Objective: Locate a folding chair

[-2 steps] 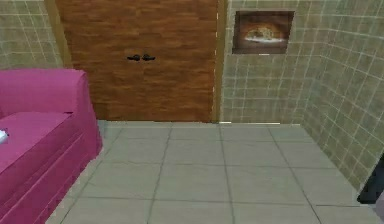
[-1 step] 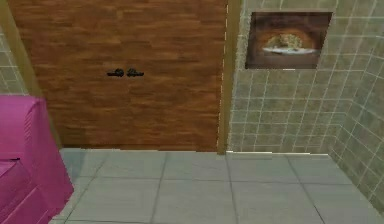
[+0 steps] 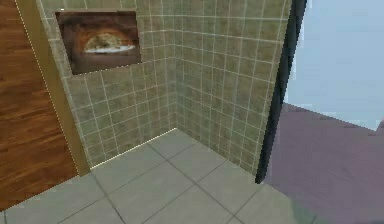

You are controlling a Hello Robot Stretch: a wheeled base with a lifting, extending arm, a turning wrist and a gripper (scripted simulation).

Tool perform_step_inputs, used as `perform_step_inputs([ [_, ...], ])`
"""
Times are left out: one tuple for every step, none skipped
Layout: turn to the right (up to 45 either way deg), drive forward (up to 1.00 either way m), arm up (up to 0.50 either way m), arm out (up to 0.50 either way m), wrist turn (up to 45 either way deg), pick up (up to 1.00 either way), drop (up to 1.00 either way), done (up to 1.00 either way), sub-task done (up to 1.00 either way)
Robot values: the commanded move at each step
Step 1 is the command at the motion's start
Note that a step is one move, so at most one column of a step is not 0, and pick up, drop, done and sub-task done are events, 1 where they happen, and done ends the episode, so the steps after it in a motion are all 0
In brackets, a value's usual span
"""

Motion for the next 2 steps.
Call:
perform_step_inputs([
  [21.0,0.00,0.00,0.00,0.0,0.00,0.00,0.00,0.00],
  [0.0,0.45,0.00,0.00,0.0,0.00,0.00,0.00,0.00],
])
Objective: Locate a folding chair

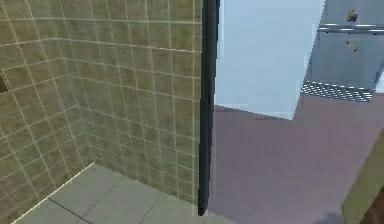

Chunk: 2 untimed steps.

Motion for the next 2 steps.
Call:
perform_step_inputs([
  [33.0,0.00,0.00,0.00,0.0,0.00,0.00,0.00,0.00],
  [0.0,1.00,0.00,0.00,0.0,0.00,0.00,0.00,0.00],
])
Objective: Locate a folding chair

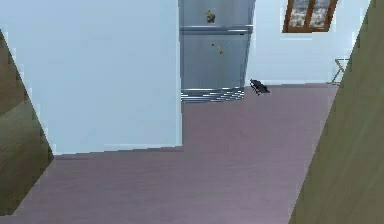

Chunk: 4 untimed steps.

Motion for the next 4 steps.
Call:
perform_step_inputs([
  [6.0,0.00,0.00,0.00,0.0,0.00,0.00,0.00,0.00],
  [0.0,0.45,0.00,0.00,0.0,0.00,0.00,0.00,0.00],
  [12.0,0.00,0.00,0.00,0.0,0.00,0.00,0.00,0.00],
  [0.0,0.45,0.00,0.00,0.0,0.00,0.00,0.00,0.00],
])
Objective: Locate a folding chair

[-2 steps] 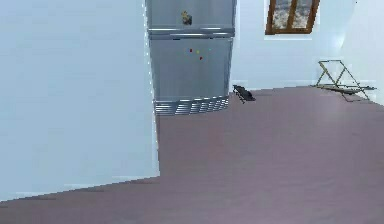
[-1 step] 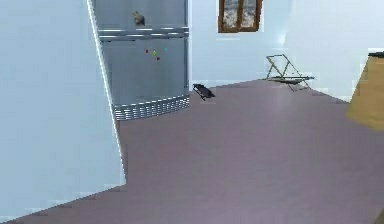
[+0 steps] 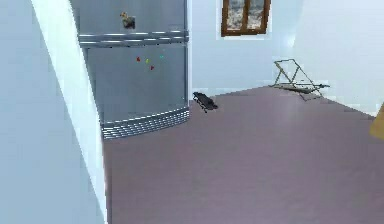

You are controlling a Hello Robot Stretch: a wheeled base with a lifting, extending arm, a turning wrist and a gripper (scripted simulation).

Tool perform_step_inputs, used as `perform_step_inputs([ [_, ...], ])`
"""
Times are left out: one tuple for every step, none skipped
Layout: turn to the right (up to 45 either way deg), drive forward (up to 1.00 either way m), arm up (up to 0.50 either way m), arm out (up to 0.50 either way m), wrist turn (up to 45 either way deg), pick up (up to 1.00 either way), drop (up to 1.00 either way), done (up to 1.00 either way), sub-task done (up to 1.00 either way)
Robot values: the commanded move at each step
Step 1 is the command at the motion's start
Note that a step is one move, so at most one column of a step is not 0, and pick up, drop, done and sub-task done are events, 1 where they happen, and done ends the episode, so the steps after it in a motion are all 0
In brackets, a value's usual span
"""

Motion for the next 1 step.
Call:
perform_step_inputs([
  [39.0,0.00,0.00,0.00,0.0,0.00,0.00,0.00,0.00],
])
